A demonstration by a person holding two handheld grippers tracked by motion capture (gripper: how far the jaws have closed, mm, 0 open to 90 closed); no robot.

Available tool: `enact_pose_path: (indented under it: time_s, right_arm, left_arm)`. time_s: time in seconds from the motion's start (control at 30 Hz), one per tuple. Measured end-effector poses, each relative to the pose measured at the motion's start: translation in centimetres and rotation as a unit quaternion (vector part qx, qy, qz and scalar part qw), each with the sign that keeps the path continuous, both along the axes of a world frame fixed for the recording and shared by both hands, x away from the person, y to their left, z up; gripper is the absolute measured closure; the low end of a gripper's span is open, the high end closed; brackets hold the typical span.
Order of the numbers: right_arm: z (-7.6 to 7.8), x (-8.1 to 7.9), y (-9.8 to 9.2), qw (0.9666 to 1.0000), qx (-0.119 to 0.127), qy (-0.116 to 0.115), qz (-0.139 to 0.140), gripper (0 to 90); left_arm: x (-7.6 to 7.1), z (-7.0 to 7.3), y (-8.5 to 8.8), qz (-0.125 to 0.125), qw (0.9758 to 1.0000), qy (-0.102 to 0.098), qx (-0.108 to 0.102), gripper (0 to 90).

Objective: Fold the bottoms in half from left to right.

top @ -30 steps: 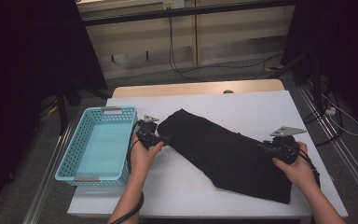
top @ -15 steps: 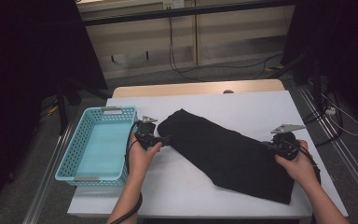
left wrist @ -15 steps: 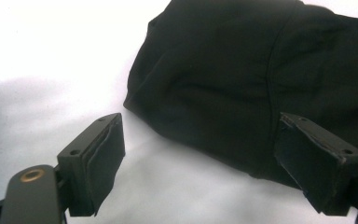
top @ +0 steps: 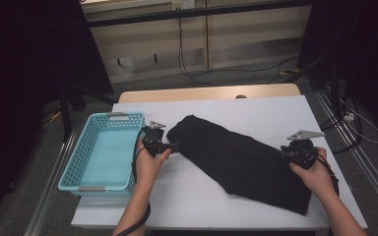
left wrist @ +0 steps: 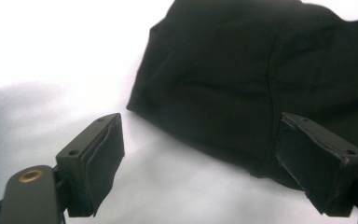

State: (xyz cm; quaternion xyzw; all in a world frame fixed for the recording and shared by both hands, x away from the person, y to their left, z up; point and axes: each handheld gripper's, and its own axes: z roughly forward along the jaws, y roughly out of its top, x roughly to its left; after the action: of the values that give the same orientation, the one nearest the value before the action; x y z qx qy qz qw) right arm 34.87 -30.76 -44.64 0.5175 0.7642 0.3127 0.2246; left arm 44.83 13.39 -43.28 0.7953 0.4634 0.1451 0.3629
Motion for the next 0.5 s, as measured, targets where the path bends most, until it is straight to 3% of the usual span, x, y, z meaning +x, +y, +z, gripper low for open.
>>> enact_pose_path:
  time_s: [0.07,0.2,0.3,0.4,0.43,0.5]
  right_arm:
    - [0.3,-0.3,0.1,1.0000,0.006,-0.007,-0.004,57.2]
    - [0.9,-1.1,0.4,0.9992,0.035,-0.016,0.004,45.6]
    - [1.1,-1.7,0.8,0.9988,0.042,-0.015,0.017,41.9]
    - [1.2,-2.1,1.2,0.9986,0.042,-0.015,0.029,38.4]
    - [1.2,-2.3,1.3,0.9986,0.039,-0.015,0.031,36.6]
    - [1.4,-2.4,1.5,0.9985,0.041,-0.017,0.033,34.6]
  left_arm:
    - [0.2,0.1,0.1,0.004,1.0000,0.002,-0.003,15.7]
    - [0.8,0.0,0.2,0.013,0.9999,0.003,-0.005,15.2]
    - [1.3,-0.2,0.1,0.016,0.9999,0.006,0.000,15.5]
    - [1.9,0.0,0.2,0.026,0.9996,-0.003,0.009,23.0]
    - [2.1,0.0,0.2,0.033,0.9995,-0.001,0.002,27.9]
    - [2.6,0.1,0.1,0.043,0.9990,0.002,-0.009,29.7]
